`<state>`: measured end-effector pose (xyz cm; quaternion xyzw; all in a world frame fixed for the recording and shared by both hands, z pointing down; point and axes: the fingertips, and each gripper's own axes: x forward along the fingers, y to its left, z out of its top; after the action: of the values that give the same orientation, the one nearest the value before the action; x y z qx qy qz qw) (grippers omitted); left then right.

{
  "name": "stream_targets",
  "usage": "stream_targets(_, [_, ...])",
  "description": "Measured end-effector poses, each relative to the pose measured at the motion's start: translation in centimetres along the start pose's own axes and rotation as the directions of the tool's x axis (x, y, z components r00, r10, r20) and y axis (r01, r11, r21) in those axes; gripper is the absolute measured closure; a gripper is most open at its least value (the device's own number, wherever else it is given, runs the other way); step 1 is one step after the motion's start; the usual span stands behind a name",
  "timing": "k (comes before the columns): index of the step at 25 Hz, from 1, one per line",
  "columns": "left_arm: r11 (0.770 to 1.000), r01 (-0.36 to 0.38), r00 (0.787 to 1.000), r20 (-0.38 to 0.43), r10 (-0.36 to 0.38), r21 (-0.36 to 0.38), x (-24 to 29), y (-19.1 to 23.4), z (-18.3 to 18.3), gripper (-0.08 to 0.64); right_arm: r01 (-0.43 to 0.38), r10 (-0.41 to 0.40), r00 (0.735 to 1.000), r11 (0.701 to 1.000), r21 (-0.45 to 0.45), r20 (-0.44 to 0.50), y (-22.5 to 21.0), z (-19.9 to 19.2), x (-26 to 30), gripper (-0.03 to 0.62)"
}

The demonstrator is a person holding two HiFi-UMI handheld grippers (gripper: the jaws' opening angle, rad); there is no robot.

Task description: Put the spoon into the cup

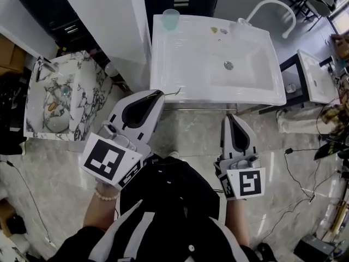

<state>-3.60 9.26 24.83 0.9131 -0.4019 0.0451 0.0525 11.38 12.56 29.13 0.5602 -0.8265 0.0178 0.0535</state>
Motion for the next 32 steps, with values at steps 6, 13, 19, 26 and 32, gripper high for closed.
stream_targets(6, [0.999, -0.054, 0.998, 0.008, 0.055, -0.003, -0.7, 0.3, 0.0, 0.554, -0.058, 0.058, 0.998, 0.998, 0.004, -0.007, 0.5, -0.5, 0.6, 0.592])
stream_targets(13, [0.998, -0.059, 0.998, -0.007, 0.059, -0.004, -0.7, -0.2, -0.4, 0.554, -0.058, 0.059, 0.998, 0.998, 0.014, -0.018, 0.1, -1.0, -0.1, 0.592])
stream_targets(19, [0.999, -0.039, 0.999, -0.009, 0.039, -0.005, -0.1, -0.7, -0.7, 0.554, -0.035, 0.036, 0.999, 0.999, 0.025, -0.027, -0.3, -1.7, -0.8, 0.592])
stream_targets(26, [1.0, -0.019, 1.0, -0.009, 0.019, 0.005, 0.9, 0.1, -0.5, 0.554, -0.017, 0.018, 0.999, 1.0, 0.026, -0.038, -0.8, -1.9, 0.0, 0.592])
stream_targets(32, [1.0, -0.025, 1.0, -0.019, 0.025, -0.004, 2.6, 1.6, -0.8, 0.554, -0.01, 0.012, 0.999, 1.0, 0.025, -0.047, -2.0, -1.9, 1.5, 0.592])
